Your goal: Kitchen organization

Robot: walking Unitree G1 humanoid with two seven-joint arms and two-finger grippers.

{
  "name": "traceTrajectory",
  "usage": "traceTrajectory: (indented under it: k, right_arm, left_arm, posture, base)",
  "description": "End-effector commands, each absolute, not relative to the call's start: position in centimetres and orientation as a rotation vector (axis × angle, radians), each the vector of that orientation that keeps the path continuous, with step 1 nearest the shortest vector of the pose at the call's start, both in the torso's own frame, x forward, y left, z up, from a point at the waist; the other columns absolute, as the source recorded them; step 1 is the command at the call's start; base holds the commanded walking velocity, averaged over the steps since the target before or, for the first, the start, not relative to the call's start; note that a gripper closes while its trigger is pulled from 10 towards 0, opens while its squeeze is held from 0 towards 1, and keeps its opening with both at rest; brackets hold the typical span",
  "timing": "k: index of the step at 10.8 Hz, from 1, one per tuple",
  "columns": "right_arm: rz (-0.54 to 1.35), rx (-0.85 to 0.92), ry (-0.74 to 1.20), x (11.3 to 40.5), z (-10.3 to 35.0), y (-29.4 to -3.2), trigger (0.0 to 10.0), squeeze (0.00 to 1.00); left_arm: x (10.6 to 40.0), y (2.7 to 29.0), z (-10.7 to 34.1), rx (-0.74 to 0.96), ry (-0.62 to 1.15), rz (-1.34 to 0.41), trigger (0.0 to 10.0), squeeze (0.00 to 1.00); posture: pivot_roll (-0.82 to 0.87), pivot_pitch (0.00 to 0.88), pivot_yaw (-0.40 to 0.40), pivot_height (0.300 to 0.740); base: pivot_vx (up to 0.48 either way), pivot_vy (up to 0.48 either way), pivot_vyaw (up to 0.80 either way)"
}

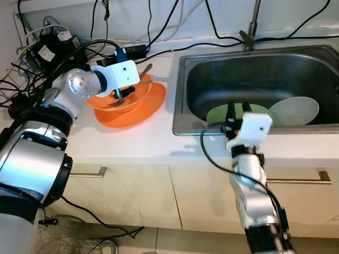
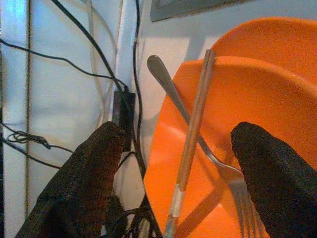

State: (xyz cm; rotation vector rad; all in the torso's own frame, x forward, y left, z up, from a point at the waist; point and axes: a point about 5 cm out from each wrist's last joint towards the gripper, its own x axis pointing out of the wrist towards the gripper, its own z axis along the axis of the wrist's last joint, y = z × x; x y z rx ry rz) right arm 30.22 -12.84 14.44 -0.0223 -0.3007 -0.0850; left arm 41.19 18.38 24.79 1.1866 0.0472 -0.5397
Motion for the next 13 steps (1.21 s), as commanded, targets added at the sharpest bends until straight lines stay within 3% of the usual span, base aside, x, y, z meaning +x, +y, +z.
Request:
traceTrajectory:
  k: [1, 8, 11, 13]
  right_arm:
    - [-0.066, -0.027, -0.250, 29.9, 13.6, -12.3, 10.0, 0.00]
    - [-0.059, -0.029, -0.198, 25.8, 13.5, -12.7, 10.0, 0.00]
    - [-0.053, -0.024, -0.178, 24.8, 13.7, -12.6, 10.0, 0.00]
    - [-0.062, -0.025, -0.173, 24.4, 14.0, -12.8, 10.0, 0.00]
  left_arm:
    - [41.3, 18.6, 24.8, 1.215, 0.062, -0.519, 10.0, 0.00]
    - [41.5, 17.7, 23.1, 1.227, 0.063, -0.465, 10.0, 0.00]
    - [41.5, 15.4, 22.4, 1.143, -0.025, -0.451, 10.0, 0.00]
    - [41.8, 15.3, 23.2, 1.190, -0.045, -0.401, 10.0, 0.00]
  posture:
    - [0.04, 0.002, 0.180, 0.740]
    - [0.01, 0.157, 0.154, 0.740]
    - [0.00, 0.181, 0.149, 0.740]
    - [-0.01, 0.192, 0.146, 0.740]
  base:
    - [0.000, 0.000, 0.00]
    - [0.000, 0.000, 0.00]
    - [0.000, 0.000, 0.00]
    - [0.000, 0.000, 0.00]
